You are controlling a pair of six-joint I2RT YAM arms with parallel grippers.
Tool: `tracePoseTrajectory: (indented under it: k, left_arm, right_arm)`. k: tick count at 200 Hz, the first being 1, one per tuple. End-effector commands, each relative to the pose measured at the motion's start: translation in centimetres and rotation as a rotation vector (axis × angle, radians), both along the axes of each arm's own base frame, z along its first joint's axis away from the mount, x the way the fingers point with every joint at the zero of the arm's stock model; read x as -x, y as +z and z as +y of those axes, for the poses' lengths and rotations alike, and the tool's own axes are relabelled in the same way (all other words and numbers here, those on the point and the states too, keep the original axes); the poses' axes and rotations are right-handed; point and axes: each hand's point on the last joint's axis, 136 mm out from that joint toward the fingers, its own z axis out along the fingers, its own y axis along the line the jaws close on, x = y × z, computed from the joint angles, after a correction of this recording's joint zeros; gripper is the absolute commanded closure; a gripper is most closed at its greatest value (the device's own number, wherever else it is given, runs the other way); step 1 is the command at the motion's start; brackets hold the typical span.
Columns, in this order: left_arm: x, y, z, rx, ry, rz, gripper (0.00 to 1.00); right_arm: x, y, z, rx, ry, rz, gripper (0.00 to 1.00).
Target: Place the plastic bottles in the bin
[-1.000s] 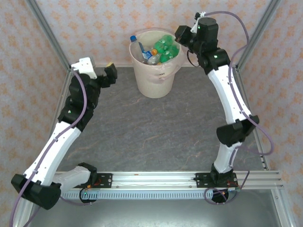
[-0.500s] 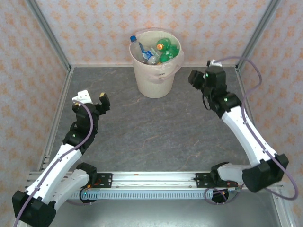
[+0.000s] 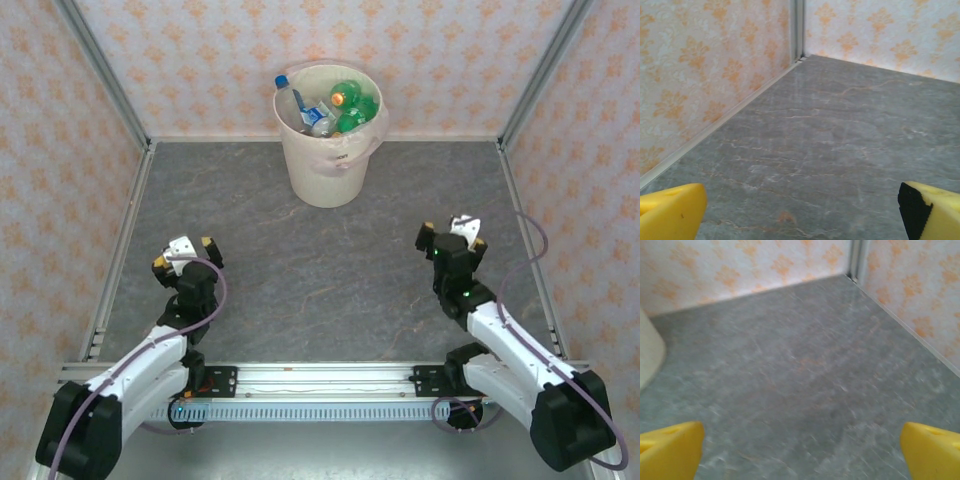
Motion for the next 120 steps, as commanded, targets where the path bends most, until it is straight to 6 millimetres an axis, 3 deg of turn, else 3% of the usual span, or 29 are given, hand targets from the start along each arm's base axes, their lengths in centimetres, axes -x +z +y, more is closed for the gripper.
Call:
tracePoseTrajectory:
  k: [1,33,89,120]
  left_arm:
    - [-1.2,2.6,0.8,0.011,0.040,-0.151,0.00]
    - [-3.7,2.3,0.9,-0.007,0.040,-0.151,0.00]
    - [-7.4,1.7,1.0,-0.061,0.023,-0.147,0.00]
    - [-7.7,1.0,0.4,-0.056,-0.042,-0.149,0.00]
  right_arm:
    - [-0.2,1.8,-2.3,0.061,-0.132,-0.165,0.00]
    - [-1.5,0.1,-2.8,0.066,-0.158,-0.170,0.00]
    - [-4.1,-0.9,-3.6,0.082,-0.156,-0.220,0.00]
    - [-5.3,-0.8,-3.4,0.069,-0.107,-0.264,0.00]
